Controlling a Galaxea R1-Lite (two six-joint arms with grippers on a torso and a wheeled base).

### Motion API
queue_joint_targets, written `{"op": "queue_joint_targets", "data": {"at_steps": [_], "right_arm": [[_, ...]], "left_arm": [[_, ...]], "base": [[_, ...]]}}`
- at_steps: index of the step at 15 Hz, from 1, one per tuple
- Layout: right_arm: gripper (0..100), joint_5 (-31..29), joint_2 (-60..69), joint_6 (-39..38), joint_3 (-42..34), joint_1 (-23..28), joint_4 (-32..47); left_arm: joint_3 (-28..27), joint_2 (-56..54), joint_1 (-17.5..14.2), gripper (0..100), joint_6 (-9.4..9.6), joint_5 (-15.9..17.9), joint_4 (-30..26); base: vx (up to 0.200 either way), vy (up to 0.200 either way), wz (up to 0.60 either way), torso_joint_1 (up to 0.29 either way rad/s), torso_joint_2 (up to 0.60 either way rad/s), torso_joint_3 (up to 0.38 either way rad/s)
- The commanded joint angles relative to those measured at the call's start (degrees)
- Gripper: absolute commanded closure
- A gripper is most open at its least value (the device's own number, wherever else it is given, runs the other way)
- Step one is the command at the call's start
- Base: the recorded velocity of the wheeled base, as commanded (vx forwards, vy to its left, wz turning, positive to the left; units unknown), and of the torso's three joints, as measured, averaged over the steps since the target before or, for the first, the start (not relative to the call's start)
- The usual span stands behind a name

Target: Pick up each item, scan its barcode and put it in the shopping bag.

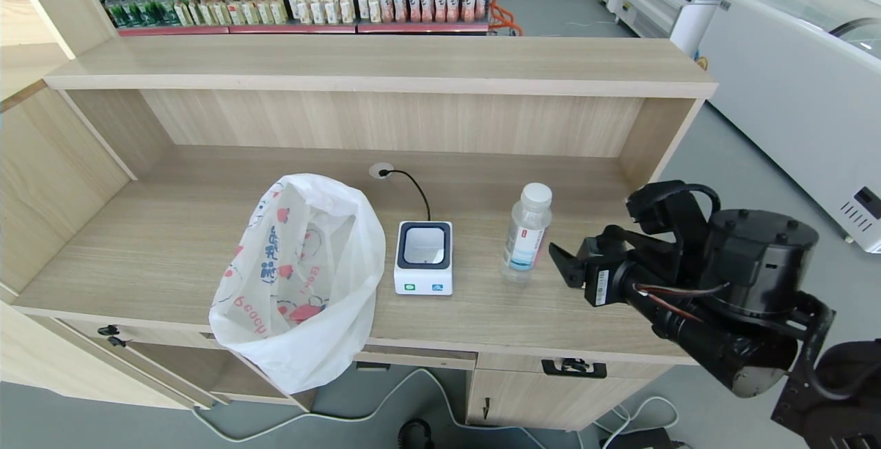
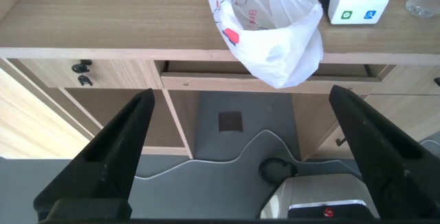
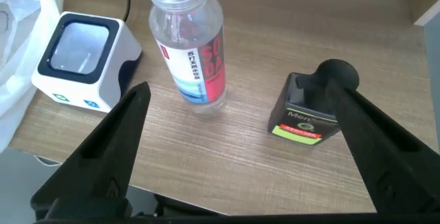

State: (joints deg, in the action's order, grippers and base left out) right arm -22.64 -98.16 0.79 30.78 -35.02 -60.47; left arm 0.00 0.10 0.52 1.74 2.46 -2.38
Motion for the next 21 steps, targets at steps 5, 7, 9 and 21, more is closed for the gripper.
{"op": "queue_joint_targets", "data": {"at_steps": [5, 7, 9, 21], "right_arm": [[0, 0.8, -9.1, 0.6, 0.1, -0.1, -7.8], [0, 1.6, -11.4, 0.5, 1.8, 0.0, -9.6], [0, 3.7, -13.8, 0.7, 4.6, 0.0, -11.1], [0, 8.9, -24.9, 1.7, 15.0, 2.1, -15.9]], "left_arm": [[0.0, 0.0, 0.0, 0, -0.07, 0.0, 0.0], [0.0, 0.0, 0.0, 0, -0.07, 0.0, 0.0], [0.0, 0.0, 0.0, 0, 0.01, 0.0, 0.0], [0.0, 0.0, 0.0, 0, -0.07, 0.0, 0.0]], "base": [[0.000, 0.000, 0.00, 0.000, 0.00, 0.000], [0.000, 0.000, 0.00, 0.000, 0.00, 0.000], [0.000, 0.000, 0.00, 0.000, 0.00, 0.000], [0.000, 0.000, 0.00, 0.000, 0.00, 0.000]]}}
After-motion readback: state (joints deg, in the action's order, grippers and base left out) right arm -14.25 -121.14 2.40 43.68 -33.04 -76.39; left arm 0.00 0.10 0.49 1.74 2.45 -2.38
